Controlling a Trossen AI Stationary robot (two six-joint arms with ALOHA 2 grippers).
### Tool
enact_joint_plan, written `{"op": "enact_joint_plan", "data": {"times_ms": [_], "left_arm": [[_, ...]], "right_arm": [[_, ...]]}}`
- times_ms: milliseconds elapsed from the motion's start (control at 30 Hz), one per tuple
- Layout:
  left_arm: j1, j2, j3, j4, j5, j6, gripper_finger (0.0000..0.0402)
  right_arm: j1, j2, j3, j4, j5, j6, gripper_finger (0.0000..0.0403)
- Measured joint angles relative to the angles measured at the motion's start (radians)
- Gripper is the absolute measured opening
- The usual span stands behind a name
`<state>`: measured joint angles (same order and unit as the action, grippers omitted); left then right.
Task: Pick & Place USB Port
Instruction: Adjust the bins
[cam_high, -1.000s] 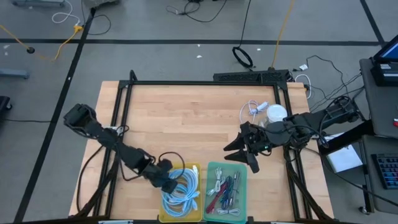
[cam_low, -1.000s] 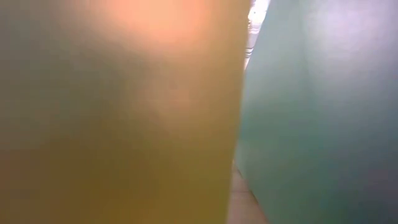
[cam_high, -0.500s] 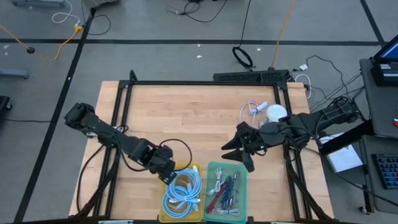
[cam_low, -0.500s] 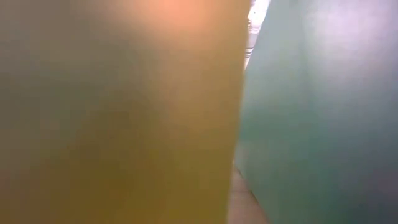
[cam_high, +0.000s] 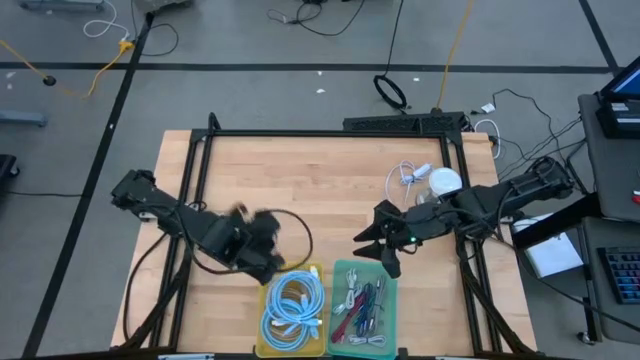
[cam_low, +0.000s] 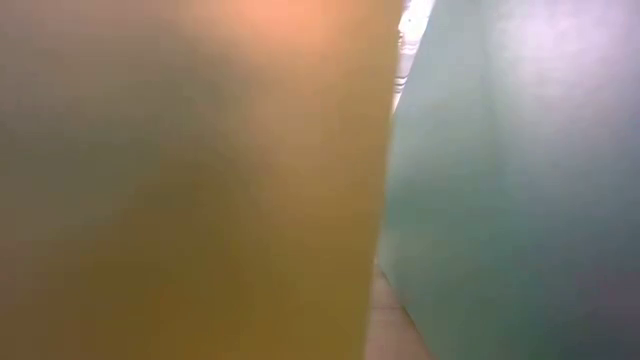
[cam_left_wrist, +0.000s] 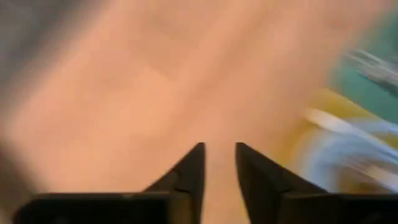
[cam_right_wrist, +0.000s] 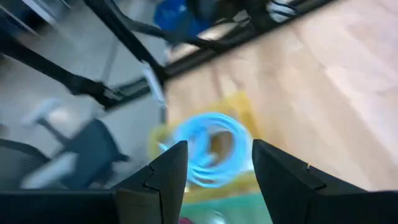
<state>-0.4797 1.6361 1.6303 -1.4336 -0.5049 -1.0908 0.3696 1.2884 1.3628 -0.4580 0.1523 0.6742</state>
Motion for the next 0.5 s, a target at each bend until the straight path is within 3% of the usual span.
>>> {"op": "enact_joint_plan", "data": {"times_ms": [67, 133, 233, 300, 400, 500], "left_arm": [[0.002, 0.025, 0.117, -0.152, -0.150, -0.024, 0.0052], [0.023, -0.010, 0.142, -0.074, -0.253, 0.058, 0.0017], [0.066, -0.091, 0.163, -0.012, -0.367, 0.034, 0.0012], [0.094, -0.148, 0.159, -0.058, -0.424, -0.011, 0.0017], [0.105, -0.229, 0.144, -0.083, -0.517, -0.082, 0.0014], [0.111, -0.338, 0.129, -0.110, -0.609, -0.108, 0.0003]], "right_arm": [[-0.013, -0.002, -0.004, -0.048, 0.011, -0.037, 0.0171], [-0.037, -0.007, -0.004, -0.101, 0.028, -0.063, 0.0171], [-0.079, -0.019, -0.004, -0.212, 0.066, -0.127, 0.0171], [-0.113, -0.025, -0.004, -0.296, 0.124, -0.179, 0.0164], [-0.180, -0.049, -0.004, -0.415, 0.200, -0.268, 0.0129], [-0.272, -0.080, -0.004, -0.463, 0.210, -0.374, 0.0060]]}}
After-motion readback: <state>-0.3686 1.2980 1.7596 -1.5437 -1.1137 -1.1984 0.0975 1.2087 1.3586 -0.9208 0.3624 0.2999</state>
